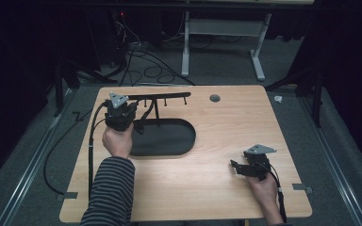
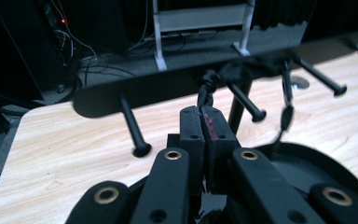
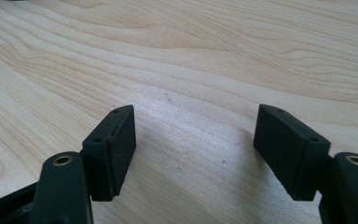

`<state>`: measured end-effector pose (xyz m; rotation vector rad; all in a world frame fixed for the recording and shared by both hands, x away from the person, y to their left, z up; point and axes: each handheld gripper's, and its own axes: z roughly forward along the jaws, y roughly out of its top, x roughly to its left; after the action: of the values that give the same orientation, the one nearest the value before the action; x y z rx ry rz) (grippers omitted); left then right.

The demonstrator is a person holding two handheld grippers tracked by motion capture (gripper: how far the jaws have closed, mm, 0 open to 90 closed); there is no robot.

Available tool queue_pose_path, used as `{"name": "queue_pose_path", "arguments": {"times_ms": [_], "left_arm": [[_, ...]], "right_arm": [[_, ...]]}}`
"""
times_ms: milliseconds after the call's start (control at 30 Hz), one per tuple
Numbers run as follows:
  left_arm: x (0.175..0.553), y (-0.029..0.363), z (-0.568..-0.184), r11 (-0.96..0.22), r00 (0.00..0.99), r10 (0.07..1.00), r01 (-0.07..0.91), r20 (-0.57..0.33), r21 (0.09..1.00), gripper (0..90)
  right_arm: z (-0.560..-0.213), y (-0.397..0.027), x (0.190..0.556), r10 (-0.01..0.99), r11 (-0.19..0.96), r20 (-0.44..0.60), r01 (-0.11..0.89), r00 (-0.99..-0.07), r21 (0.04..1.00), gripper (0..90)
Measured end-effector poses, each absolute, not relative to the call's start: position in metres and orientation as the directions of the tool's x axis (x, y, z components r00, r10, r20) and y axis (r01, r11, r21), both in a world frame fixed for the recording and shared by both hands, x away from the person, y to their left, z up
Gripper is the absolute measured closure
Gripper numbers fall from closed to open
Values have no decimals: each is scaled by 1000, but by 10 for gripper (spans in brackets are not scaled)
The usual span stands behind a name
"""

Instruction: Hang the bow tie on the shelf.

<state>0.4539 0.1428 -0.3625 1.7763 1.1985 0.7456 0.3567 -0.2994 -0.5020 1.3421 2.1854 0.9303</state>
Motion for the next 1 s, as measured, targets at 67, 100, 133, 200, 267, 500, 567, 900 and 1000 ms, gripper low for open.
{"name": "queue_pose_path", "arguments": {"times_ms": [67, 100, 133, 200, 267, 500, 567, 900, 1000], "left_arm": [[454, 142, -365, -192, 366, 930, 434, 23, 880, 878], [454, 141, -366, -194, 366, 930, 438, 23, 878, 878], [454, 141, -367, -196, 367, 930, 443, 23, 875, 877], [455, 140, -368, -200, 368, 930, 449, 24, 871, 877], [454, 139, -369, -206, 368, 929, 449, 30, 869, 875], [452, 138, -370, -220, 373, 927, 452, 41, 864, 863], [453, 139, -371, -221, 373, 927, 455, 41, 863, 863], [452, 137, -372, -228, 383, 923, 456, 41, 860, 850], [453, 136, -373, -232, 388, 921, 458, 42, 858, 850]], "right_arm": [[-502, -299, 357, 892, 314, -1, 618, -452, 721, 312], [-502, -299, 357, 892, 314, -1, 618, -452, 721, 312], [-502, -299, 357, 892, 314, -1, 618, -452, 721, 311], [-502, -300, 357, 891, 314, 1, 619, -453, 720, 311], [-502, -299, 357, 892, 314, 0, 618, -453, 721, 311], [-502, -300, 357, 891, 313, 2, 618, -453, 721, 311], [-502, -300, 357, 891, 313, 1, 616, -454, 723, 311], [-502, -300, 357, 891, 314, 1, 616, -454, 722, 311], [-502, -300, 357, 892, 313, 2, 618, -453, 721, 311]]}}
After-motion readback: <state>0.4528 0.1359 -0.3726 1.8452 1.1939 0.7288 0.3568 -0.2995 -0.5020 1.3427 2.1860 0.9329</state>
